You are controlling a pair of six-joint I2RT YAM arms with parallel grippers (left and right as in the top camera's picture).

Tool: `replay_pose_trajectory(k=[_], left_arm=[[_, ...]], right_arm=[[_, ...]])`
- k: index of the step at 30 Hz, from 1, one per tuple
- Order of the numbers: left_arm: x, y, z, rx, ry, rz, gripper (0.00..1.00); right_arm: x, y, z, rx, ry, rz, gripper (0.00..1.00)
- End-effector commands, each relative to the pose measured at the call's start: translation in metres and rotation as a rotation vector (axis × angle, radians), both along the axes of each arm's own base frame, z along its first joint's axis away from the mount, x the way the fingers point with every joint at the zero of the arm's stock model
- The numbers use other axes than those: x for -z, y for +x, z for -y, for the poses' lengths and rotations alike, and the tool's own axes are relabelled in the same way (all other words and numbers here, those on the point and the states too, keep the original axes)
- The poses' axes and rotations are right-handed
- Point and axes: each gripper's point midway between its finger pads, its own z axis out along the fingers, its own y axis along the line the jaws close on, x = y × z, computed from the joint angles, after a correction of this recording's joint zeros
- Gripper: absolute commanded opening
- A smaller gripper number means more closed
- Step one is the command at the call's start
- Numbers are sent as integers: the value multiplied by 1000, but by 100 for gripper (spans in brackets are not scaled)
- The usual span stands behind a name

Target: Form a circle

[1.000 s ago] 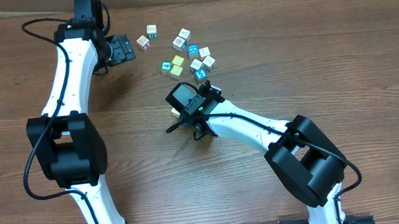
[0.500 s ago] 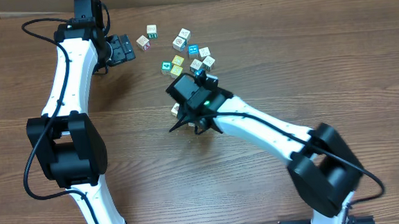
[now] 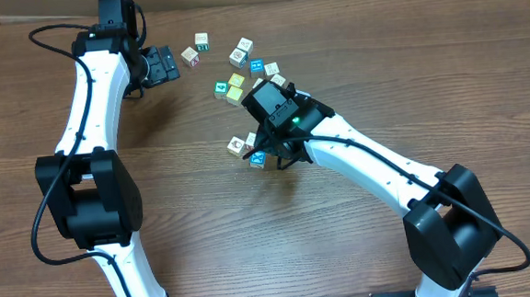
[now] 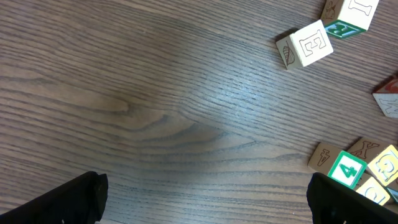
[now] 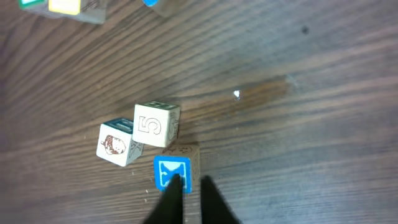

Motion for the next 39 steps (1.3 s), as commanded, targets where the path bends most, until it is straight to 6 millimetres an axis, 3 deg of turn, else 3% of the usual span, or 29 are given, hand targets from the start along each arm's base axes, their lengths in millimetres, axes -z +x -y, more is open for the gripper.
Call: replay_pose_trajectory(k=[1,10,15,39], left_arm=[[-5,5,0,-7,-10,18,100],[-5,5,0,-7,-10,18,100],[-5,5,0,-7,-10,18,100],[-5,5,0,-7,-10,18,100]], right_arm=[[8,-10,7,-2,-18,-14,4],[41,-21,-4,-29,73,-38,4],[54,-27,0,-2,80,-48,4],[57,-32,-23,-56,115,13,4]])
